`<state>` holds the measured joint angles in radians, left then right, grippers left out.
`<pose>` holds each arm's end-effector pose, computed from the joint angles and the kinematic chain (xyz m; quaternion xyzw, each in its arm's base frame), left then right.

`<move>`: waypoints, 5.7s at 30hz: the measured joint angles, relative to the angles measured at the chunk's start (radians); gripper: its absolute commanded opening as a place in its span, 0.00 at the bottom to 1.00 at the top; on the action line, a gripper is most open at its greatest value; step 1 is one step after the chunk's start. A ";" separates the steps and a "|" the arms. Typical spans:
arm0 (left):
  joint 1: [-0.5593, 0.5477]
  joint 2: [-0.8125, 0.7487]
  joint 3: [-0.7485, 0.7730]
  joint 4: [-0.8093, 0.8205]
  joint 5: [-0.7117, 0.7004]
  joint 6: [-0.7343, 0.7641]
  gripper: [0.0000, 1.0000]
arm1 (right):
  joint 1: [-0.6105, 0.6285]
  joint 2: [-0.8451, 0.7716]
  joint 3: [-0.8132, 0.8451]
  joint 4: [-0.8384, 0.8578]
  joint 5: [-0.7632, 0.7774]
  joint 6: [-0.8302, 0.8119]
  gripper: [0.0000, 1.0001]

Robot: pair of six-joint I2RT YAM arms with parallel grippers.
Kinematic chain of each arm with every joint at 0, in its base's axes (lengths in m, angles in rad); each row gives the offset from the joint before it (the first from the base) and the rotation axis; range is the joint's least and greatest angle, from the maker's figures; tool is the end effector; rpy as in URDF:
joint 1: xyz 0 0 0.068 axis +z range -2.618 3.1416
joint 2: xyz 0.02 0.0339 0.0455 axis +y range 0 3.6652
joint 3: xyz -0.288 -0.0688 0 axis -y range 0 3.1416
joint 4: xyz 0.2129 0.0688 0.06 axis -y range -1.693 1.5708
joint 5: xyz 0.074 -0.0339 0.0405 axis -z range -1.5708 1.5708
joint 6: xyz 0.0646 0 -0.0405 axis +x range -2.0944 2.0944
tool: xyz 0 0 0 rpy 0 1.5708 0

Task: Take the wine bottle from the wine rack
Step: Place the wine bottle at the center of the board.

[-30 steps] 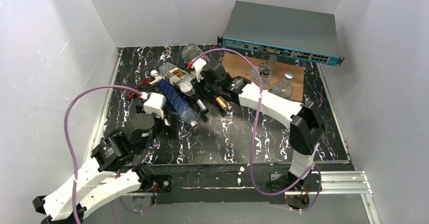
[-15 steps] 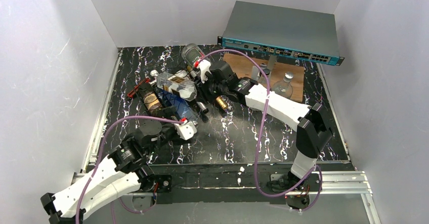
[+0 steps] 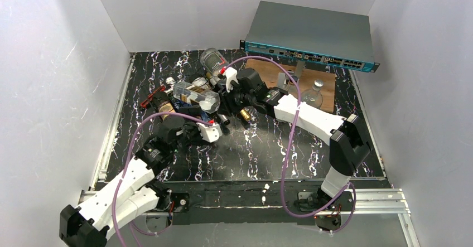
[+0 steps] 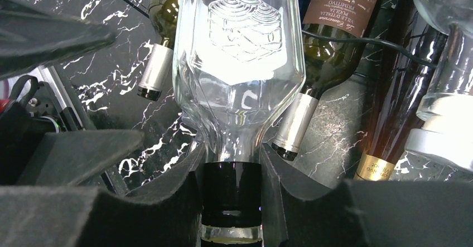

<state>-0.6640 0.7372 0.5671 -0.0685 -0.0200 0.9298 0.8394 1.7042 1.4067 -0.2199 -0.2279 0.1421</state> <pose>0.1279 -0.0985 0.2974 0.5580 0.5539 0.0897 0.6114 0.2553 0.3063 0.3262 -0.3471 0.7877 0.3221 0.3942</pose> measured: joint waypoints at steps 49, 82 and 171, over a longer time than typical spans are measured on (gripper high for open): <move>0.302 0.389 0.203 0.081 0.427 0.204 0.54 | -0.037 -0.010 0.048 -0.068 -0.115 0.064 0.01; 0.003 0.288 0.372 -0.114 0.180 0.163 0.23 | -0.048 -0.191 0.158 -0.390 -0.144 -0.081 0.01; -0.488 0.600 0.098 0.547 -0.181 -0.501 0.10 | -0.164 -0.453 -0.119 -0.713 -0.207 -0.433 0.79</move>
<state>-1.1515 1.3369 0.6655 0.4786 -0.2012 0.4286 0.6754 1.2514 1.2873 -0.9325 -0.4347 -0.2905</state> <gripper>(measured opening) 0.653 0.770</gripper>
